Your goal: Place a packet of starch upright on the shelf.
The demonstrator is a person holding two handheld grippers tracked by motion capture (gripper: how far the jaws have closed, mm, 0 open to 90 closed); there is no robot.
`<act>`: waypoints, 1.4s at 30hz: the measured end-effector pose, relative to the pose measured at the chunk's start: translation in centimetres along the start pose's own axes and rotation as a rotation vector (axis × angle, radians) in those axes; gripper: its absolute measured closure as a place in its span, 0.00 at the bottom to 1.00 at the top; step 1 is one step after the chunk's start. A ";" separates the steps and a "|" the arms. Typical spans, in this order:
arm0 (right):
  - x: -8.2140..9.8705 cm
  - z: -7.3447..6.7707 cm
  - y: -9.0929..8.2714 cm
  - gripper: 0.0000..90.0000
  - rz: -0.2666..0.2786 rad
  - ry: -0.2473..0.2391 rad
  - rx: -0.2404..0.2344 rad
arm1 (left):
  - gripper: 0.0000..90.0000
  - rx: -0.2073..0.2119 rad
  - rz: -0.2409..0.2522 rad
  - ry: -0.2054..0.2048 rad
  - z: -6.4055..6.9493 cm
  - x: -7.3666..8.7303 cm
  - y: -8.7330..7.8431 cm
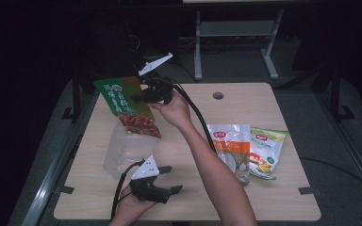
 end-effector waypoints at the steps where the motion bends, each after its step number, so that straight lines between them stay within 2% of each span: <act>1: 0.0 0.0 0.0 1.00 0.000 0.000 0.000 | 0.28 0.000 0.000 0.000 0.0 0.0 0.0; 5: 0.6 0.6 1.0 1.00 0.018 0.013 -0.002 | 0.27 0.001 -0.001 -0.010 0.1 0.0 0.0; 7: 1.4 1.0 1.7 1.00 0.041 0.043 0.005 | 0.27 0.002 0.000 -0.010 0.1 0.0 0.0; 9: 1.8 1.2 1.9 1.00 0.048 0.046 0.010 | 0.27 0.002 0.005 -0.011 0.1 -0.1 0.0; 12: 3.3 1.9 2.4 1.00 0.059 0.063 0.017 | 0.27 0.001 0.005 -0.012 0.1 0.0 0.0; 18: 4.8 2.7 2.3 1.00 0.053 0.089 0.012 | 0.27 0.000 0.007 -0.014 -0.1 0.0 0.2; 23: 5.3 3.1 2.2 1.00 0.036 0.085 0.014 | 0.27 -0.002 0.008 -0.016 -0.1 0.0 0.2; 27: 5.7 3.3 2.0 1.00 0.036 0.103 0.014 | 0.27 -0.004 0.010 -0.019 -0.1 0.0 0.1; 33: 6.0 3.7 1.6 0.99 0.024 0.105 0.040 | 0.27 -0.007 0.006 -0.017 -0.1 0.0 0.1; 35: 5.9 3.7 1.6 0.96 0.016 0.101 0.050 | 0.27 -0.009 0.008 -0.017 -0.1 0.0 0.1; 36: 5.9 3.7 1.3 0.89 0.006 0.090 0.070 | 0.27 -0.010 0.009 -0.019 -0.2 0.0 0.1; 37: 5.9 3.7 1.3 0.89 0.006 0.090 0.070 | 0.27 -0.010 0.009 -0.019 -0.2 0.0 0.1; 40: 5.7 4.1 0.2 0.77 -0.001 0.104 0.082 | 0.27 -0.010 0.005 -0.021 -0.2 0.0 0.2; 42: 5.6 4.2 -0.4 0.73 0.000 0.120 0.088 | 0.27 -0.012 0.005 -0.025 -0.2 0.1 0.2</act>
Point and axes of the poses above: each handheld gripper's, and its own axes: y roughly forward along the jaws, x roughly out of its underside, z roughly to its right, the point moved 3 cm from there along y, roughly forward along the jaws, and after that the axes turned 8 degrees about z, right-handed, at the moved point
